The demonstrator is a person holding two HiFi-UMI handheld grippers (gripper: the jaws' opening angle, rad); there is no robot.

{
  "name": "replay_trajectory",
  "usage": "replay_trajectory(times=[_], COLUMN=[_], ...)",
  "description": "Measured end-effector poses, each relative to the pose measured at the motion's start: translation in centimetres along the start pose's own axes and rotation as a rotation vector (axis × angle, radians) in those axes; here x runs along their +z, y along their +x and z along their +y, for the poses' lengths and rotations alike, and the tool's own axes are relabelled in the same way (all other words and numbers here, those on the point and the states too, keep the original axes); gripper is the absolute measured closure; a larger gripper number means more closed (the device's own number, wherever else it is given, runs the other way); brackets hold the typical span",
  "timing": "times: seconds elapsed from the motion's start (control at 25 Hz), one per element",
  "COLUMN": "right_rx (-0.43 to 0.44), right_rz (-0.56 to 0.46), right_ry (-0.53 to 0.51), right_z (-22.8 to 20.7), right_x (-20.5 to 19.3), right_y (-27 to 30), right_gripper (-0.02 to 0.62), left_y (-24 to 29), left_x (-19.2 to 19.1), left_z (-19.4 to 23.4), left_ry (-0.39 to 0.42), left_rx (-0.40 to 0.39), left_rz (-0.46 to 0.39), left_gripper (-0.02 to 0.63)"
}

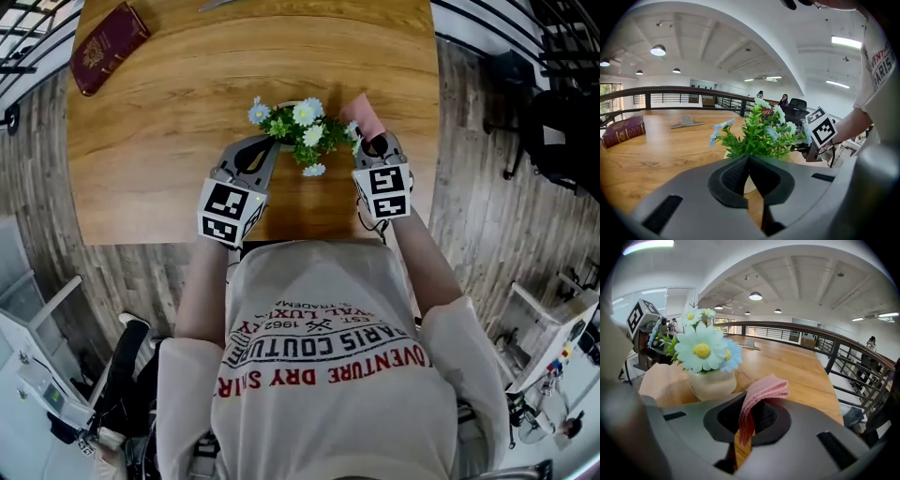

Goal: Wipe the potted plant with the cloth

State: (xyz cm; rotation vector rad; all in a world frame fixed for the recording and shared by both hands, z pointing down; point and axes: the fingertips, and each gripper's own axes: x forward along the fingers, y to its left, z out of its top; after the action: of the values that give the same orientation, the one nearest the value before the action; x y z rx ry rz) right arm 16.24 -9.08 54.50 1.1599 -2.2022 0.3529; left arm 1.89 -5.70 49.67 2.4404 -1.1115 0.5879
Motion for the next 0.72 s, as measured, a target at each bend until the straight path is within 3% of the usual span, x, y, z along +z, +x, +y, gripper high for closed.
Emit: replay_trajectory(times=[0.56, 0.72], right_rx=[0.161, 0.199], right_rz=[0.021, 0.015], right_ry=[-0.158, -0.158], right_z=[4.6, 5.3], right_x=[0.1, 0.2], right_y=[1.7, 1.4], right_gripper=[0.558, 0.56], left_y=[0.3, 0.4], left_x=[-0.6, -0.6], left_z=[0.2, 0.3], left_ry=[-0.022, -0.054], left_rx=[-0.009, -0.018], left_rz=[-0.006, -0.004], left_gripper=[0.589, 0.589])
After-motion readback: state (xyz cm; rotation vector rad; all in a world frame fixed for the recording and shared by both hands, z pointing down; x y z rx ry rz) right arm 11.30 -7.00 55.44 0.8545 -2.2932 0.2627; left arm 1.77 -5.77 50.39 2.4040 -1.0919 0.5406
